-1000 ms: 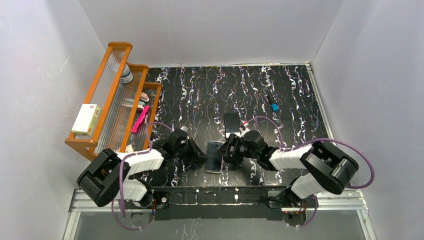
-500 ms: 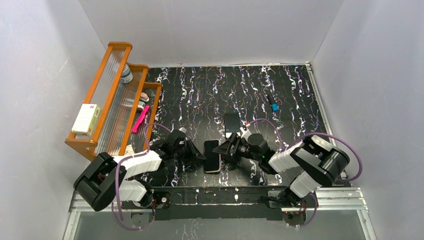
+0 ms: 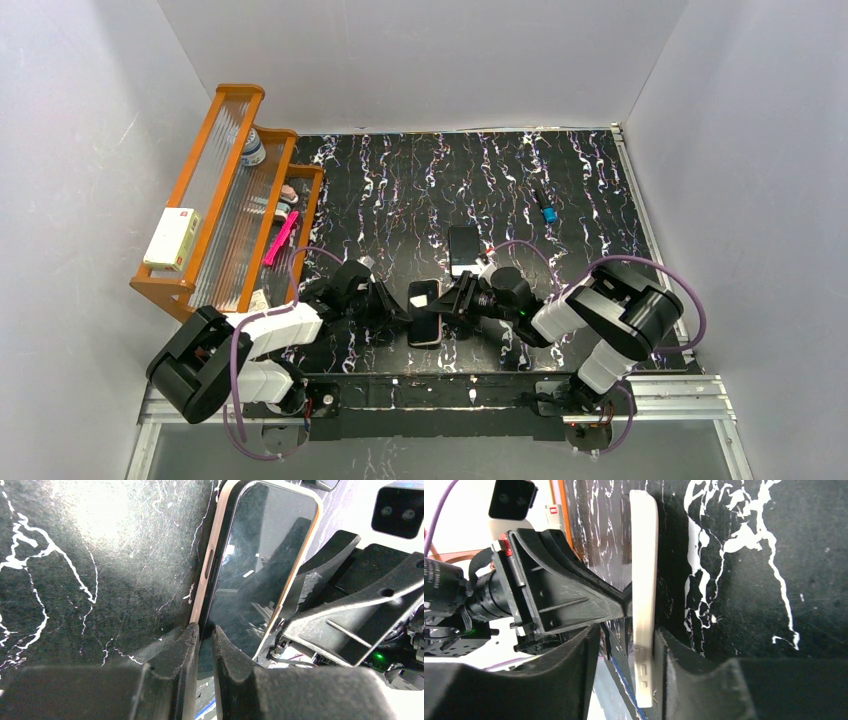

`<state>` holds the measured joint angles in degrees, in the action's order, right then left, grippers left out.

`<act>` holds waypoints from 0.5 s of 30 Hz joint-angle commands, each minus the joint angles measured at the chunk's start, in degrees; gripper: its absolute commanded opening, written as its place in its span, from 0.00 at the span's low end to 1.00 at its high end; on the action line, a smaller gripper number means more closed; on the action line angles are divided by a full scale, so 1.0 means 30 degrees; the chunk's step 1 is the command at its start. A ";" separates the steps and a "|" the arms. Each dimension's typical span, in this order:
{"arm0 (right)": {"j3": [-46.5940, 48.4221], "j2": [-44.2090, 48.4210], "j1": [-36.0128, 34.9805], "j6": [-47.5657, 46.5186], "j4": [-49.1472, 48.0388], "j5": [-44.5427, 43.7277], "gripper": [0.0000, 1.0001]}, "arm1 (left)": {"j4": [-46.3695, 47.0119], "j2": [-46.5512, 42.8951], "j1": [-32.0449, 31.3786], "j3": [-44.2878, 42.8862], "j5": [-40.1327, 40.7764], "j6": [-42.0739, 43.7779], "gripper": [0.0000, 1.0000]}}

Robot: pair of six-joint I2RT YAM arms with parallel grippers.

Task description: Put the phone into the phone case

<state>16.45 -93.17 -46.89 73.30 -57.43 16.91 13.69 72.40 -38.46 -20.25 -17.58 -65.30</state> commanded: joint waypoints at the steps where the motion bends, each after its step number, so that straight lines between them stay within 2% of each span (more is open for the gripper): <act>1: 0.1117 -0.0358 -0.0335 0.0064 -0.1233 0.1674 0.46 | 0.0904 0.0226 -0.0364 0.0538 -0.1567 -0.0227 0.12; 4: 0.1458 -0.0785 -0.0279 -0.0184 -0.1163 0.2041 0.38 | 0.2354 0.0149 -0.0364 0.0928 -0.2012 -0.0949 0.13; 6: 0.1716 -0.0723 -0.0184 -0.0562 -0.0589 0.2045 0.35 | 0.2079 -0.0078 -0.0364 0.0712 -0.1933 -0.0889 0.14; 10: 0.2081 -0.0721 0.0258 -0.1068 -0.0301 0.2947 0.16 | 0.1189 -0.0668 -0.0290 0.0065 -0.1788 -0.0417 0.18; 12: 0.1784 -0.0441 0.0852 -0.0853 -0.1283 0.3893 0.10 | 0.1004 -0.1314 -0.0164 -0.0262 -0.1997 -0.0239 0.26; 15: 0.1303 0.0854 0.2050 -0.0995 -0.1804 0.5298 0.05 | -0.0498 -0.3120 0.0041 -0.1573 -0.1987 0.0955 0.52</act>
<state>19.40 -95.81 -44.14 70.48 -54.35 24.73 15.97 69.87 -38.46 -19.22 -20.69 -66.00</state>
